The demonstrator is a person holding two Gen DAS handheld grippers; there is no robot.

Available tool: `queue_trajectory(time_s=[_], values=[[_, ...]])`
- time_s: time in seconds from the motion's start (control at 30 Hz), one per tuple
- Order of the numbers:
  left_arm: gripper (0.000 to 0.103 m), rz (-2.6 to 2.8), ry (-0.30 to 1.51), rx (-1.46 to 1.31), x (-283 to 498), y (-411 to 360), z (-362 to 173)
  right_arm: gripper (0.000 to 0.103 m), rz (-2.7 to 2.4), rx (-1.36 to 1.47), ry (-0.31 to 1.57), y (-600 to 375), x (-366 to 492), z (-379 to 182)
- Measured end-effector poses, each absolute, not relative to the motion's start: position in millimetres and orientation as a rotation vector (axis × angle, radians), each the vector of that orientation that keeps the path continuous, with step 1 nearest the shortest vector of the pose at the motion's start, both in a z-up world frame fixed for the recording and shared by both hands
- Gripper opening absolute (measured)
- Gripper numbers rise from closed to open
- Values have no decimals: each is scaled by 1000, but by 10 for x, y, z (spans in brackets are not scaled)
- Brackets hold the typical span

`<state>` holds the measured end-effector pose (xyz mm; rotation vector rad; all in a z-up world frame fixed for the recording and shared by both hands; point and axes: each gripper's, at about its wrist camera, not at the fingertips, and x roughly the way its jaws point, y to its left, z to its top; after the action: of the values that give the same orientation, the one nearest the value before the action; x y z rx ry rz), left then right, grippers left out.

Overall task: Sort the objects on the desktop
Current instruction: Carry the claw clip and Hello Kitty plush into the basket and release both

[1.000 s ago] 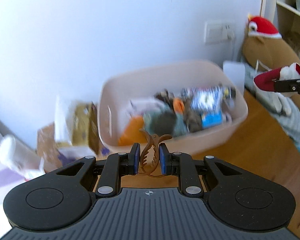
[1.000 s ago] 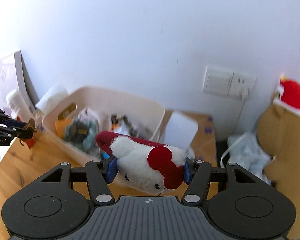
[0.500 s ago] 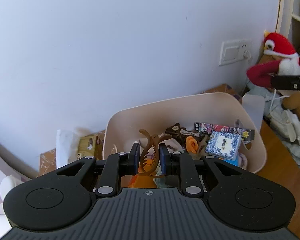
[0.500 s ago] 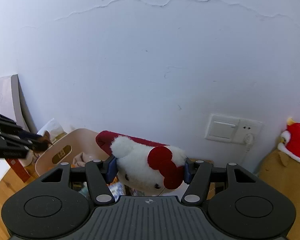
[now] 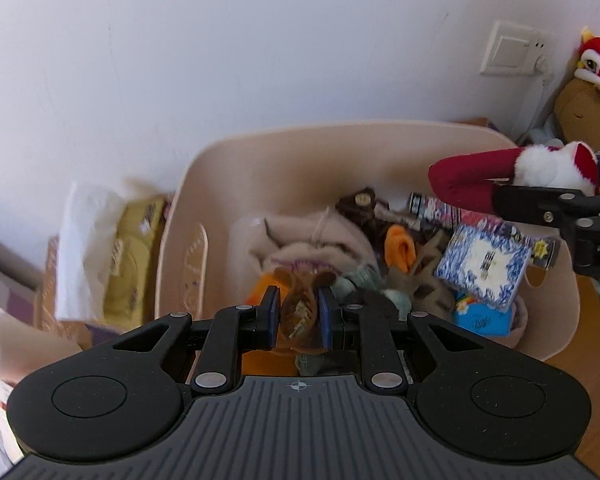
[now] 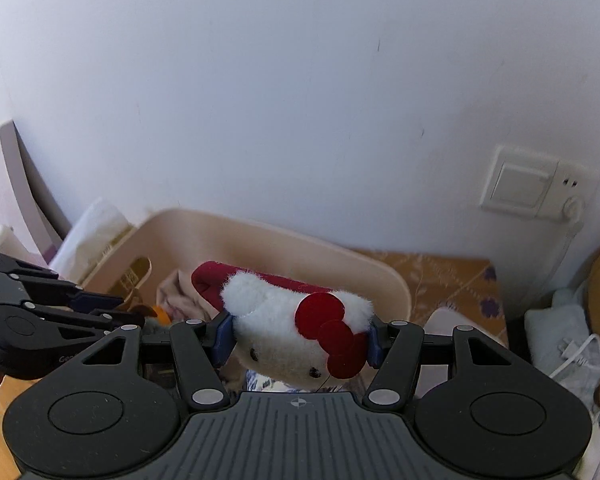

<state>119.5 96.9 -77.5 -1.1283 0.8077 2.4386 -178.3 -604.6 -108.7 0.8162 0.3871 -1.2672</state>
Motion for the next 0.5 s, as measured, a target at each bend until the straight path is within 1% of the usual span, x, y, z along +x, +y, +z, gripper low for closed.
queue_trajectory(time_s=[0.2,0.27,0.3,0.33,0.37,0.4,0.43,0.5], values=[[20,2428,807,-1173,1158,925,-860,58,-1259,894,418,-6099,-1700,-1256],[23,2423,801,-1172,1164,926,-848,61,-1251,900,420,-6088,-1684,-1272],[31,2420,800,-1174,1170,928,-845,67,-1252,901,421,-6088,-1699,-1261],[46,2421,805,-1175,1178,930,-842,69,-1255,904,418,-6076,-1707,-1249],[55,2428,817,-1173,1190,934,-837,69,-1256,904,408,-6066,-1719,-1225],[69,2437,834,-1165,1209,937,-832,72,-1251,903,398,-6045,-1734,-1199],[73,2440,842,-1151,1229,937,-824,77,-1248,898,393,-6030,-1740,-1176],[73,2429,849,-1137,1262,934,-805,81,-1249,884,390,-5998,-1747,-1127]])
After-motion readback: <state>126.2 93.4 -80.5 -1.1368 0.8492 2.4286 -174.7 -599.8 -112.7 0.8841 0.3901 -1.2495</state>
